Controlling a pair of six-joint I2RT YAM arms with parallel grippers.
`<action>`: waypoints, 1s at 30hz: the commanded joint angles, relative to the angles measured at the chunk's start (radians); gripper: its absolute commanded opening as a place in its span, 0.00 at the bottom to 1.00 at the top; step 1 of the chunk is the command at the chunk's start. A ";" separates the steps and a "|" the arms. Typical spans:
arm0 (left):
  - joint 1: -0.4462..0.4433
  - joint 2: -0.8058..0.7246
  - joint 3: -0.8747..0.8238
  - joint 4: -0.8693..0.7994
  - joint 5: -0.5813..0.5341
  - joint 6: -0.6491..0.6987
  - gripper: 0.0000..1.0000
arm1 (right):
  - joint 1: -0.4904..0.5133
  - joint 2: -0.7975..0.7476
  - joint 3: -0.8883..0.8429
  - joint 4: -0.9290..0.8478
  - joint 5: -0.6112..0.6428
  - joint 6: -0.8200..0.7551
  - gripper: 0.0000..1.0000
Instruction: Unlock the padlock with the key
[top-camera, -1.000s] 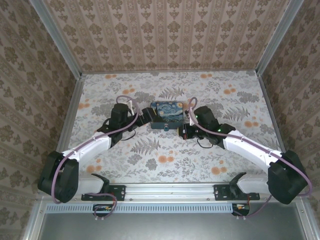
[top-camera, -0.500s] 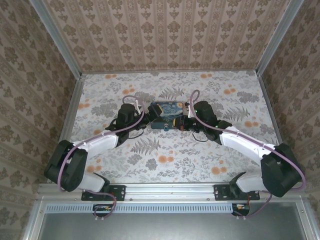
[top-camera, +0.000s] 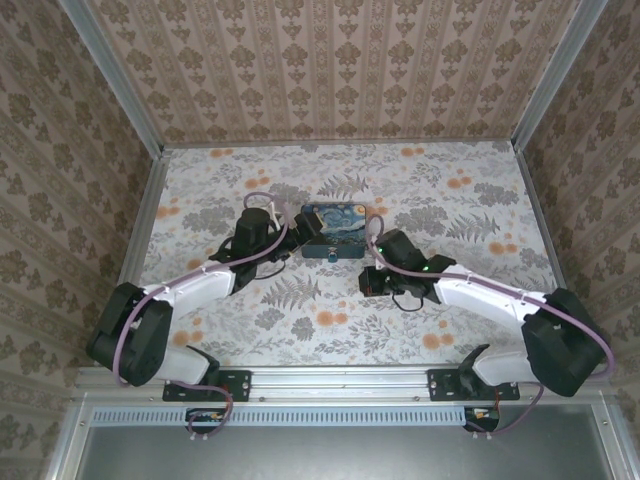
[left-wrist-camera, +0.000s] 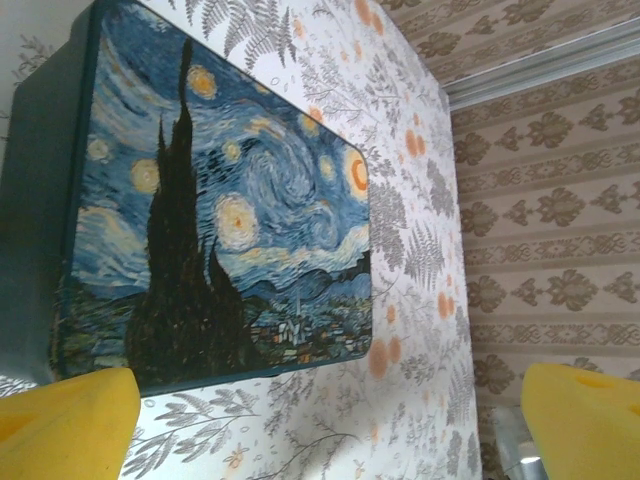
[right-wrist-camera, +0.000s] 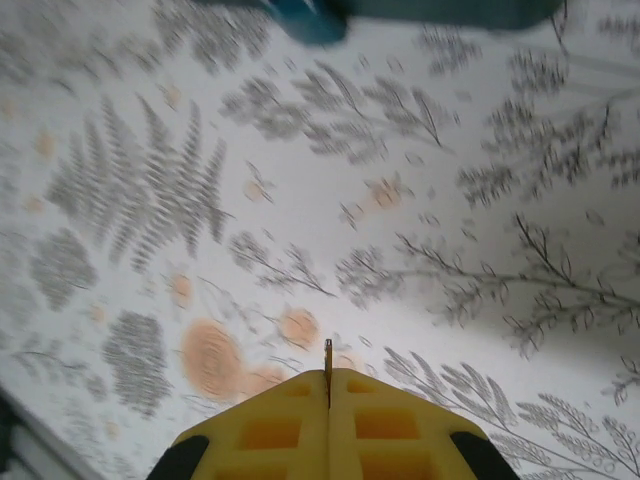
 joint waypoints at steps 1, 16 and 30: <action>-0.005 -0.022 0.021 -0.052 -0.016 0.055 1.00 | 0.018 0.078 -0.008 -0.090 0.110 -0.043 0.00; -0.005 -0.028 0.015 -0.075 -0.023 0.072 1.00 | 0.037 0.118 0.047 -0.117 0.192 -0.074 0.34; -0.005 -0.021 0.024 -0.083 -0.022 0.081 1.00 | 0.072 0.161 0.047 -0.139 0.199 -0.085 0.23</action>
